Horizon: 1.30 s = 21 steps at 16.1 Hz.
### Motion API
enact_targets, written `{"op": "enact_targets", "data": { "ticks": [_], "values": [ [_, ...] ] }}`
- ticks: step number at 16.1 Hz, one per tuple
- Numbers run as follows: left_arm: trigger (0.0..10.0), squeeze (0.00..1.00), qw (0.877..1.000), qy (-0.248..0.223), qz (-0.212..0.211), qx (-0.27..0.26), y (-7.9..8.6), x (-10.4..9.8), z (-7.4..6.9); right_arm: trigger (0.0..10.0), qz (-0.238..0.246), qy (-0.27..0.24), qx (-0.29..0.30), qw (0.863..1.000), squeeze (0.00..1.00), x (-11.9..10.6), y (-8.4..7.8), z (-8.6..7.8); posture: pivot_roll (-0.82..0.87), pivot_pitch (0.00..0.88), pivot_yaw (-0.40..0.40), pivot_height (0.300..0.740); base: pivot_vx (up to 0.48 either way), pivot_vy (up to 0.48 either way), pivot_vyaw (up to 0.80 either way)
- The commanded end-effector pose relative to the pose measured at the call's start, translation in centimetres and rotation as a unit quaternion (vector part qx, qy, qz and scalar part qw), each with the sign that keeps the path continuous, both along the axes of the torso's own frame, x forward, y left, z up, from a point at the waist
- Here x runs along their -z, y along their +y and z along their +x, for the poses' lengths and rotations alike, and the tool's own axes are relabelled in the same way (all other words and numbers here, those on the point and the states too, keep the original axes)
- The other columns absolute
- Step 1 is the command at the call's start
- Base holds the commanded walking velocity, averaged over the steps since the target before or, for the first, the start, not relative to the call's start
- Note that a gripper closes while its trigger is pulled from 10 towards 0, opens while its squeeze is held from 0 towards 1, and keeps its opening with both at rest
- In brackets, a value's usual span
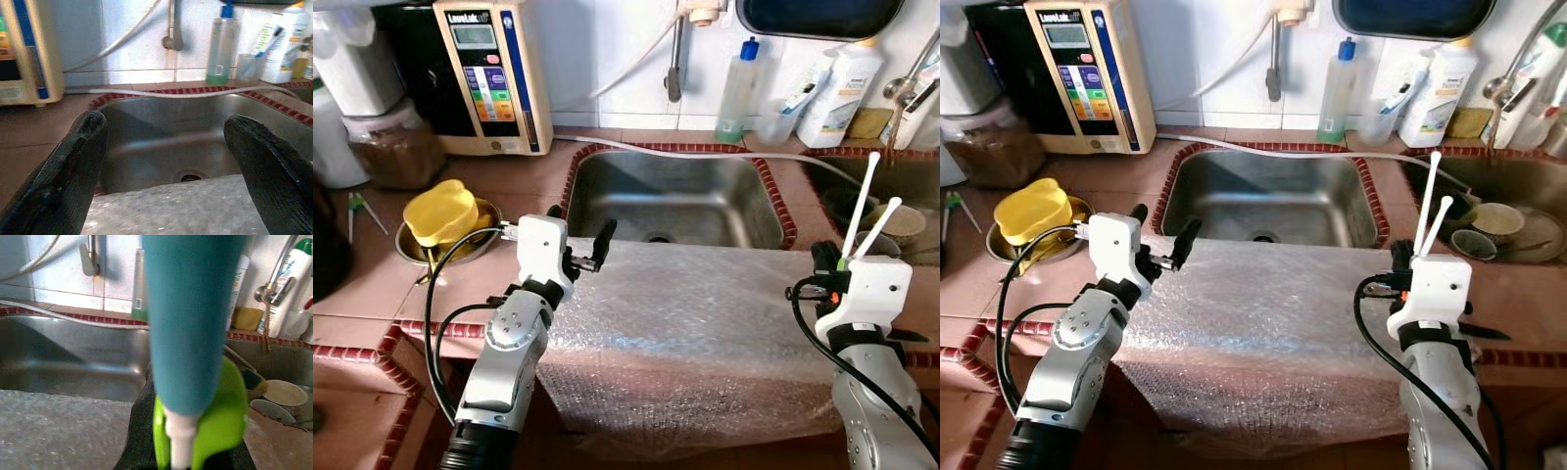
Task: Kitchen organization
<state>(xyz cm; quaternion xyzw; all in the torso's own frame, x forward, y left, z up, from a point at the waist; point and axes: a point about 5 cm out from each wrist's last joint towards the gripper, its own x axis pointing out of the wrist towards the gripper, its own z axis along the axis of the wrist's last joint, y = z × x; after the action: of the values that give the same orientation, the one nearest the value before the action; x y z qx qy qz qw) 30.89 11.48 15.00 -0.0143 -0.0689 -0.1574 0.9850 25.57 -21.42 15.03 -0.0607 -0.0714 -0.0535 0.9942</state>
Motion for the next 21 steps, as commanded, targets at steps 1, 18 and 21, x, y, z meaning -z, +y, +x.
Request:
{"op": "enact_targets", "data": {
  "ticks": [1, 18, 21],
  "values": [
    [10.0, 0.0, 1.0, -0.003, -0.003, -0.01, 0.5, -0.3, 0.1, 10.0, -0.004, -0.012, -0.005, 1.0, 0.0, -0.7, 0.2, 0.0, 0.05, 0.0, 0.032, 0.74, 0.0, 0.0, 0.0],
    [10.0, 0.0, 1.0, -0.005, -0.005, 0.016, 0.2, 0.0, 0.0, 10.0, -0.029, -0.025, -0.029, 0.999, 0.0, -1.5, 1.3, 0.0, 0.03, 0.0, 0.034, 0.74, 0.081, 0.0, 0.0],
    [10.0, 0.0, 1.0, -0.006, -0.005, 0.019, 0.3, 0.0, 0.0, 10.0, -0.029, -0.025, -0.03, 0.999, 0.0, -1.5, 1.3, 0.0, 0.04, 0.0, 0.034, 0.74, 0.31, 0.0, 0.0]
  ]
}}
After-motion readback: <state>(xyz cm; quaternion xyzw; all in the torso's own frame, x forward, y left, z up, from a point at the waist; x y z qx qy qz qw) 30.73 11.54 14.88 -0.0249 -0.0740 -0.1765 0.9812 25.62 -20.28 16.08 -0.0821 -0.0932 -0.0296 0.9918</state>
